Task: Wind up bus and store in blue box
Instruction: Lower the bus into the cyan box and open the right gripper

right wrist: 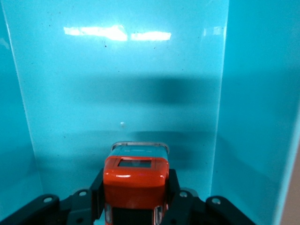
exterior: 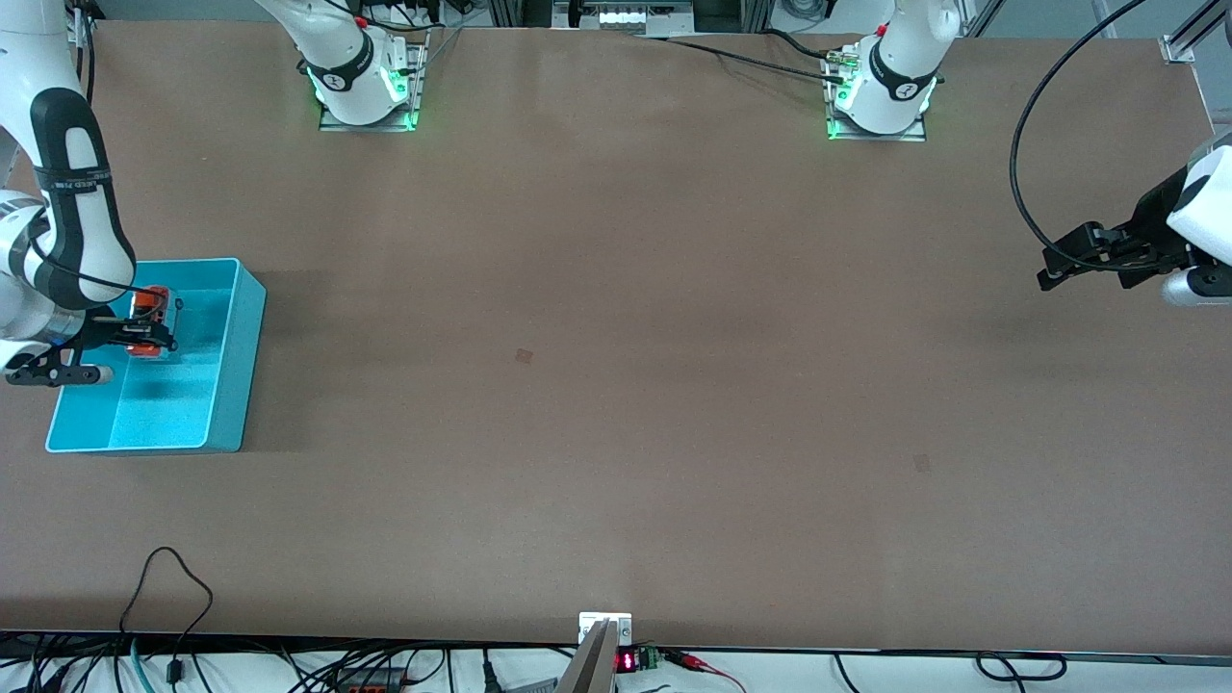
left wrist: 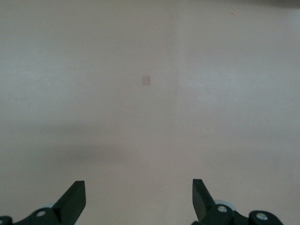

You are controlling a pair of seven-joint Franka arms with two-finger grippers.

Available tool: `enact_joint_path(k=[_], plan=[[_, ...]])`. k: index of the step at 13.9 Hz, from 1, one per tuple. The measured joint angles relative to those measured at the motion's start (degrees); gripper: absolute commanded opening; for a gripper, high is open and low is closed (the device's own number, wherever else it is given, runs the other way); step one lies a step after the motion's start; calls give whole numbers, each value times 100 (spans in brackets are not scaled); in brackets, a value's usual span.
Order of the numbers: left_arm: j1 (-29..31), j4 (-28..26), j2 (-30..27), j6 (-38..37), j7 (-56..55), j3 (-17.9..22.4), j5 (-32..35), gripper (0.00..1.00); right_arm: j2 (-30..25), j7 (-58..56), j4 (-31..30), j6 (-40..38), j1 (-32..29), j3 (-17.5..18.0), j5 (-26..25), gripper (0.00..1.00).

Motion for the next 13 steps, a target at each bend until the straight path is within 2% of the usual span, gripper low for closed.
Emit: enact_joint_path(k=[2, 3, 4, 5, 6, 7, 13], plan=[[3, 0, 0, -50, 0, 0, 0, 100, 91, 1, 0, -2, 2, 14, 123, 25], [3, 0, 0, -62, 0, 0, 0, 100, 127, 2, 0, -4, 4, 22, 173, 56], [3, 0, 0, -63, 0, 0, 0, 100, 152, 4, 0, -4, 10, 28, 223, 74], [3, 0, 0, -63, 0, 0, 0, 100, 170, 16, 0, -4, 16, 28, 251, 83], [3, 0, 0, -63, 0, 0, 0, 100, 174, 39, 0, -4, 19, 28, 268, 97], [3, 0, 0, -63, 0, 0, 0, 100, 174, 54, 3, -4, 19, 27, 274, 100], [4, 0, 0, -63, 0, 0, 0, 100, 154, 61, 191, -38, 48, 28, 310, 100]])
